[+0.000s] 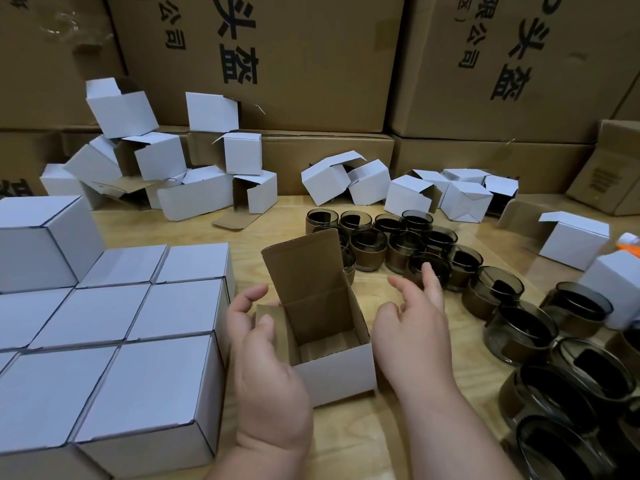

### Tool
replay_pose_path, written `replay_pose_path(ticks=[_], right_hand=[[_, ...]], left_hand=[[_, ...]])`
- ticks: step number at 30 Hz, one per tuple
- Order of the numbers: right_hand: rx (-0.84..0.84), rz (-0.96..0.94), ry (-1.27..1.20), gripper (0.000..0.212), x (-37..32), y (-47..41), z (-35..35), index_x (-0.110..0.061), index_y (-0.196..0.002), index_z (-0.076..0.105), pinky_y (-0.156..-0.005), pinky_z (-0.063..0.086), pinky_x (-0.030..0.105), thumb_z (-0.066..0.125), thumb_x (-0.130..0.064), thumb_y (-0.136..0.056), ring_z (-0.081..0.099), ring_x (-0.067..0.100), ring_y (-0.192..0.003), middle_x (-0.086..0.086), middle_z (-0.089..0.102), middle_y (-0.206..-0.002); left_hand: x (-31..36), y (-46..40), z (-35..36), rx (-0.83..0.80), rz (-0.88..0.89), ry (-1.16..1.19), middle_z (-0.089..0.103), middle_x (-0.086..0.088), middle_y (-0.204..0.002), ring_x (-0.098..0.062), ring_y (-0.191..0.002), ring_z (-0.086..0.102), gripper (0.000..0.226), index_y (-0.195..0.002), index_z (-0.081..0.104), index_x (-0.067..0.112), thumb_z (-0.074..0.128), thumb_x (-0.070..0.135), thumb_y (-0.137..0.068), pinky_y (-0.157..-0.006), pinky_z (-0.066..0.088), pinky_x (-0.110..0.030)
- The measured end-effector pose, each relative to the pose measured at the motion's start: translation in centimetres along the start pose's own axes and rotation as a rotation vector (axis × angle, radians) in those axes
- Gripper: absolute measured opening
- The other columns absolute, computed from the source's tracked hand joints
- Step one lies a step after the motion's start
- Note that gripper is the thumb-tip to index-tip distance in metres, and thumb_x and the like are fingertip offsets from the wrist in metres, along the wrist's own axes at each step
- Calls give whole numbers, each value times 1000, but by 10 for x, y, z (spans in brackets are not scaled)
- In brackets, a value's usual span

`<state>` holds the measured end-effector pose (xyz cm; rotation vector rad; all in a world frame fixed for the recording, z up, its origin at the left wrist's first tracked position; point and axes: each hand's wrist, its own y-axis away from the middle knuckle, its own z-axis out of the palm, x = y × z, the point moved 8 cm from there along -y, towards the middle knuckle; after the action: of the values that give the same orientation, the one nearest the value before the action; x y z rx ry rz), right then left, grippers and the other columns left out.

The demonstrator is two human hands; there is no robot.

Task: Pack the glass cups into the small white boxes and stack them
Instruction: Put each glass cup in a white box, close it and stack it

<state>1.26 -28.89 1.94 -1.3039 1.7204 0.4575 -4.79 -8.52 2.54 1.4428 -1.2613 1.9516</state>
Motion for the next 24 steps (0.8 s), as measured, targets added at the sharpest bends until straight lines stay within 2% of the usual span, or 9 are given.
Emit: replay_pose_path(ticks=[4,8,10,12,15,16,18,20,24], right_hand=[[12,15,-2,39,2,-2,-4,-30,-125,61,-92,53,44,45,-14,-94,60,32,-116,-21,15,-161],[123,-10,-57,34,-1,-1,-13,-31,-119,56,-87,52,41,51,-14,-90,60,26,-107,-18,33,-128],[180,1,-87,37,0,0,-18,-34,-119,52,-85,51,40,55,-15,-88,57,22,-105,-18,33,-118],[219,-2,-99,39,1,1,-22,-34,-119,51,-80,51,37,56,-14,-86,55,19,-105,-18,39,-113],[287,-19,-138,39,1,1,-27,-29,-122,58,-70,44,23,55,-12,-86,60,22,-102,-19,45,-107],[303,-19,-154,43,1,1,-28,-26,-127,60,-73,47,24,55,-12,-87,61,24,-103,-20,45,-111],[316,-22,-166,52,-1,3,-30,-21,-139,56,-89,53,37,55,-13,-88,61,28,-110,-21,46,-123],[313,-29,-160,59,-2,4,-30,-20,-147,50,-101,51,47,54,-15,-89,56,25,-122,-17,47,-137],[279,-11,-103,69,-1,2,-28,-24,-155,37,-113,40,47,57,-22,-89,41,22,-139,-9,41,-151]], left_hand=[[0,0,-1,19,-25,18,48,15,-128,24,-119,39,46,-127,50,19,23,13,-90,-106,24,-1],[3,0,0,20,-28,16,46,17,-129,25,-119,39,41,-119,49,30,24,13,-91,-108,23,-3],[2,0,0,21,-35,3,46,17,-128,26,-119,38,39,-122,49,25,27,2,-99,-106,23,-1],[-3,-1,0,26,-66,-3,46,19,-126,28,-117,38,47,-125,50,19,26,-14,-103,-103,23,1],[-6,-1,0,21,-108,2,47,19,-127,29,-115,38,50,-127,51,17,23,-16,-103,-99,23,4],[-5,-1,0,18,-107,-6,47,18,-128,30,-116,38,50,-127,50,18,23,-17,-103,-99,22,4],[-3,0,0,5,-86,-34,46,16,-130,29,-117,37,51,-127,49,17,23,-18,-102,-102,21,3],[-1,0,0,7,-68,-47,46,13,-130,28,-119,36,51,-128,49,16,23,-19,-101,-104,20,2],[2,0,0,14,-35,-55,45,15,-129,27,-120,36,45,-127,48,17,24,-12,-102,-105,19,2]])
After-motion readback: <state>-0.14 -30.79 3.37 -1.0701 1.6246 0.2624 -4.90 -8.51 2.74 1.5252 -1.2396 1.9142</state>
